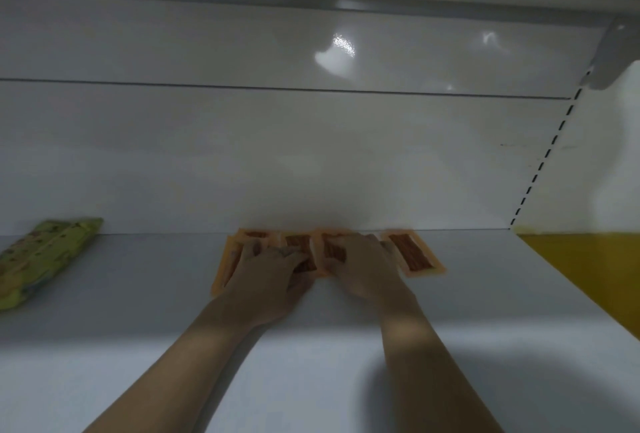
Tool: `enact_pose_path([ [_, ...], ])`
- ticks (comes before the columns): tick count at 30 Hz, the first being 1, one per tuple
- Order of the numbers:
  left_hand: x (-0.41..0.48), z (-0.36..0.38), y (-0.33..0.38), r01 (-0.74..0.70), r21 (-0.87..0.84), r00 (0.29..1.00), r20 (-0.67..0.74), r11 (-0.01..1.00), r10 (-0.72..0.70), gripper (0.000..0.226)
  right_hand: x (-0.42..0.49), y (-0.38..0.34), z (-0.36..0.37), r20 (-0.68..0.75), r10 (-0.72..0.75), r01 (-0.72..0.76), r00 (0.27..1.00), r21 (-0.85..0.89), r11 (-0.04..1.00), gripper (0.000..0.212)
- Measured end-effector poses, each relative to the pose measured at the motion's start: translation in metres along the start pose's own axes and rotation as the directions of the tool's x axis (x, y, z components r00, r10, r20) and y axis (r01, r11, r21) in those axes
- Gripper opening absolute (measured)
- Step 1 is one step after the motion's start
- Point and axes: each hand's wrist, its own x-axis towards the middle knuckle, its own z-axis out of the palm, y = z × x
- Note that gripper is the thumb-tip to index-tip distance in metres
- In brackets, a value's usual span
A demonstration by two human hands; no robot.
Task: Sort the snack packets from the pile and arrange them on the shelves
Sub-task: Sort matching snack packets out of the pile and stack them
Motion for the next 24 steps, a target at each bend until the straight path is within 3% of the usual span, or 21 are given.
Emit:
enact_pose_path([
  [2,0.003,0.005,-0.007,-0.026,-0.016,0.997,-0.073,1.000,0.024,0.060,0.001,0.000,0.002,0.025,0.011,-0.011,1.000,0.002,1.000,0.041],
  [5,0.006,0.010,-0.014,0.002,0.001,1.000,0.010,1.000,-0.002,0.054,0.004,0.007,0.003,0.030,0.047,-0.047,0.998,0.003,0.999,0.040],
  [9,0.008,0.013,-0.015,-0.015,-0.021,1.000,-0.026,1.000,0.015,0.056,0.004,0.004,0.000,0.026,0.039,-0.038,0.999,-0.012,0.999,0.042],
  [12,0.009,0.014,-0.016,-0.007,-0.027,1.000,-0.003,1.000,0.007,0.047,0.005,0.019,-0.014,-0.097,0.246,-0.246,0.965,0.011,0.969,0.044],
  [15,0.006,0.013,-0.011,-0.021,-0.004,0.996,-0.088,1.000,0.020,0.042,0.000,0.045,-0.022,-0.078,0.440,-0.438,0.894,0.047,0.898,0.038],
  [20,0.007,0.010,-0.004,-0.107,-0.048,0.994,-0.012,0.993,0.106,0.079,0.003,0.034,-0.007,-0.022,0.312,-0.312,0.950,-0.011,0.950,0.033],
  [24,0.004,0.010,-0.005,-0.130,-0.071,0.991,-0.035,0.989,0.128,0.078,0.001,0.031,-0.008,-0.031,0.238,-0.237,0.971,0.033,0.971,0.027],
])
